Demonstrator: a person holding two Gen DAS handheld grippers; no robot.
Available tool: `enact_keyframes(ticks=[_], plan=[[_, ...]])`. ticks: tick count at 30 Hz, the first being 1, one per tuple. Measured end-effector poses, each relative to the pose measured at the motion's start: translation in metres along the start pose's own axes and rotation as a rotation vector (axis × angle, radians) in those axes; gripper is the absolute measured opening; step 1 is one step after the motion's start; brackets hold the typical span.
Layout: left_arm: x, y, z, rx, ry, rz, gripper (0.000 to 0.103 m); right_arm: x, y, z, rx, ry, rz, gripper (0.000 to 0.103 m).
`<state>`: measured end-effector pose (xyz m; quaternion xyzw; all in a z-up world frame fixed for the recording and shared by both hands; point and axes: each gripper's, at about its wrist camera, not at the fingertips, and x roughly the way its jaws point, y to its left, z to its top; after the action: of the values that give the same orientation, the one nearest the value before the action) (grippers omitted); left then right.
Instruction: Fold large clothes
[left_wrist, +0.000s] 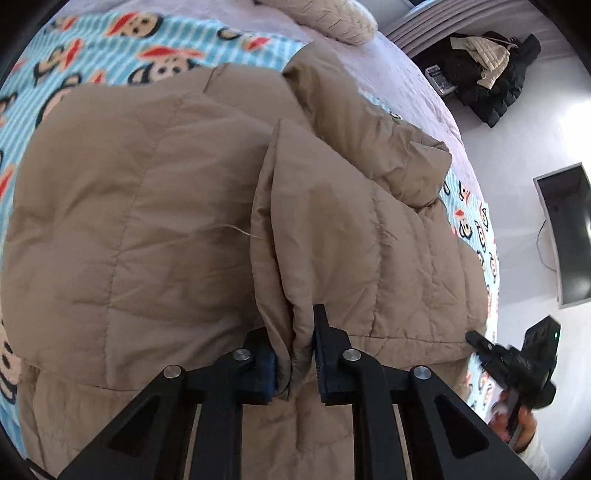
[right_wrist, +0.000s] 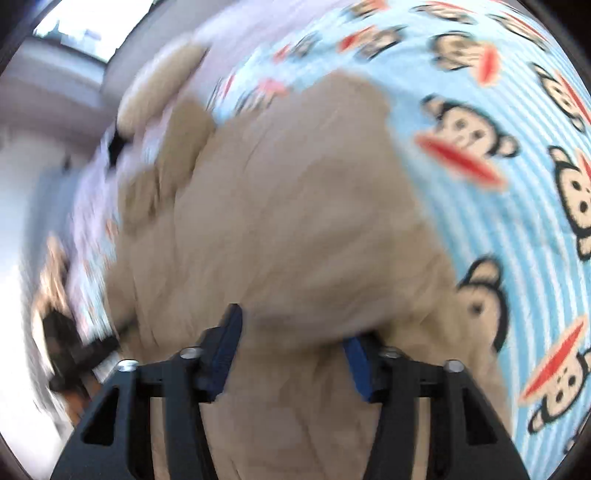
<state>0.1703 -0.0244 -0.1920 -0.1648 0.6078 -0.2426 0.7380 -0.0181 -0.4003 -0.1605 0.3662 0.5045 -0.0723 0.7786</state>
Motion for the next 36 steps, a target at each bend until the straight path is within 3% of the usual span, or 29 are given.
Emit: enact_keyframes(ticks=[1,3,5,10,11,12,14,16,17,22,24,26,29,31,36], plan=[[0.000,-0.003,-0.001,0.007,-0.003,-0.001,0.018,-0.003,-0.009,0.006,0.026,-0.032,-0.014,0.003],[0.007,-0.015,-0.005,0.046,-0.002,0.034,0.018,-0.004,-0.022,0.014,0.066,-0.070,-0.032,0.003],[0.015,-0.020,-0.007,0.085,-0.005,0.074,0.018,0.005,-0.037,0.015,0.104,-0.047,-0.019,0.003],[0.014,-0.025,-0.010,0.111,-0.016,0.135,0.018,0.011,-0.045,0.010,0.065,-0.036,-0.039,0.004],[0.006,-0.027,-0.012,0.122,-0.032,0.177,0.026,0.012,-0.045,0.010,0.076,-0.024,-0.021,0.007],[0.000,-0.028,-0.014,0.129,-0.047,0.226,0.045,0.012,-0.045,0.010,0.081,-0.002,-0.008,0.010],[-0.022,-0.029,-0.017,0.140,-0.114,0.308,0.069,0.008,-0.040,0.009,0.073,0.042,-0.009,0.017],[-0.041,-0.029,-0.016,0.150,-0.162,0.310,0.069,-0.006,-0.028,0.002,0.025,0.070,-0.027,0.033],[-0.050,-0.029,-0.014,0.150,-0.180,0.318,0.069,-0.019,-0.019,-0.002,-0.022,0.059,-0.031,0.035],[-0.054,-0.043,0.007,0.205,-0.212,0.308,0.069,-0.066,0.013,0.008,-0.193,-0.154,-0.076,0.032],[-0.039,-0.053,0.016,0.223,-0.213,0.299,0.069,-0.058,0.011,0.027,-0.168,-0.171,-0.076,0.014],[-0.014,-0.059,0.021,0.235,-0.195,0.313,0.069,-0.035,0.004,0.048,-0.130,-0.137,-0.049,0.013],[0.019,-0.043,0.017,0.226,-0.129,0.366,0.069,0.005,-0.005,0.054,-0.158,-0.071,-0.124,0.013],[0.032,-0.031,0.012,0.218,-0.109,0.356,0.069,0.024,-0.016,0.051,-0.154,-0.039,-0.144,0.009],[0.034,-0.036,0.007,0.258,-0.111,0.398,0.070,0.037,-0.022,0.043,-0.191,-0.070,-0.168,0.009]])
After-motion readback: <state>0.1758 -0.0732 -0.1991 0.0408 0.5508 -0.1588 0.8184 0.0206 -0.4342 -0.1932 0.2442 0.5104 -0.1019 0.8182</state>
